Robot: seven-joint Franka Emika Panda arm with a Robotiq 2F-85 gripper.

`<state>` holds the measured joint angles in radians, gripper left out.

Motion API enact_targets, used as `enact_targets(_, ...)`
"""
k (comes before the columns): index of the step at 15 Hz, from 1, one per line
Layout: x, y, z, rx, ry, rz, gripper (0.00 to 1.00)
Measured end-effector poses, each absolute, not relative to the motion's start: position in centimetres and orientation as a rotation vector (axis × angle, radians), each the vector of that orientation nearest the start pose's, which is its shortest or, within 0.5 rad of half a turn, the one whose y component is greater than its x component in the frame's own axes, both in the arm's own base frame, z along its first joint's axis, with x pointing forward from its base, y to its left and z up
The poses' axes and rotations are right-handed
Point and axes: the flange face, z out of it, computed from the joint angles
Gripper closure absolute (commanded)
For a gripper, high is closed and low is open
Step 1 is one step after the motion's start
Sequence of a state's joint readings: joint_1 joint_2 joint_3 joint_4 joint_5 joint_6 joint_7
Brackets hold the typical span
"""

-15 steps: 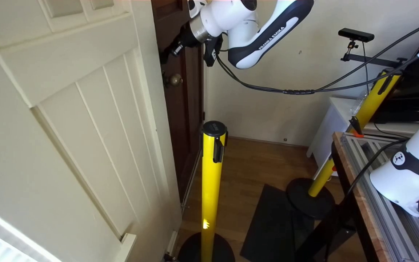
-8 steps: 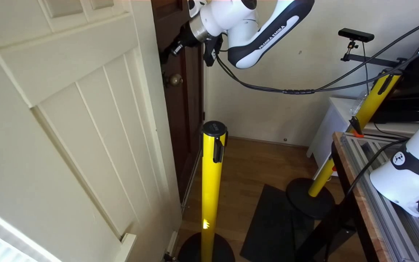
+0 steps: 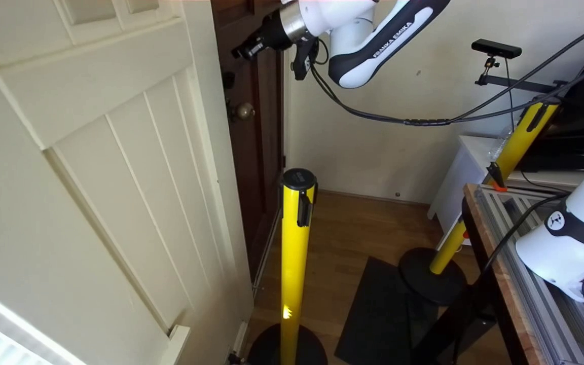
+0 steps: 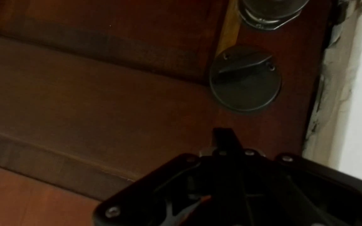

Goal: Lock the door

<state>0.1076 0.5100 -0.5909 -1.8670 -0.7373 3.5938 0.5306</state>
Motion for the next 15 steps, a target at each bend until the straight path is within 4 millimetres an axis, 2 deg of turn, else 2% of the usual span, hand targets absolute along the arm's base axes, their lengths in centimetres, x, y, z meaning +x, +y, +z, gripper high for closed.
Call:
enact_targets(1,62.9,-16.7,39.3,-2.915,-0.182,-1.748,1.0)
enact_targets(2,61.4,-16.0,38.8,-2.91,-0.206,-1.684,0.91)
enact_targets(3,59.8,-15.3,38.1,-2.907,-0.226,-1.616,0.73)
enact_targets(7,51.8,-12.5,34.7,-2.901,-0.268,-1.325,0.46)
enact_targets(10,45.3,-10.3,32.6,-2.927,-0.192,-1.112,0.26)
enact_targets(13,39.8,-8.7,30.7,-2.947,-0.018,-0.951,0.04)
enact_targets(14,38.4,-8.5,30.3,-2.959,0.061,-0.919,0.01)
enact_targets(15,37.2,-8.2,30.0,-2.97,0.142,-0.902,0.16)
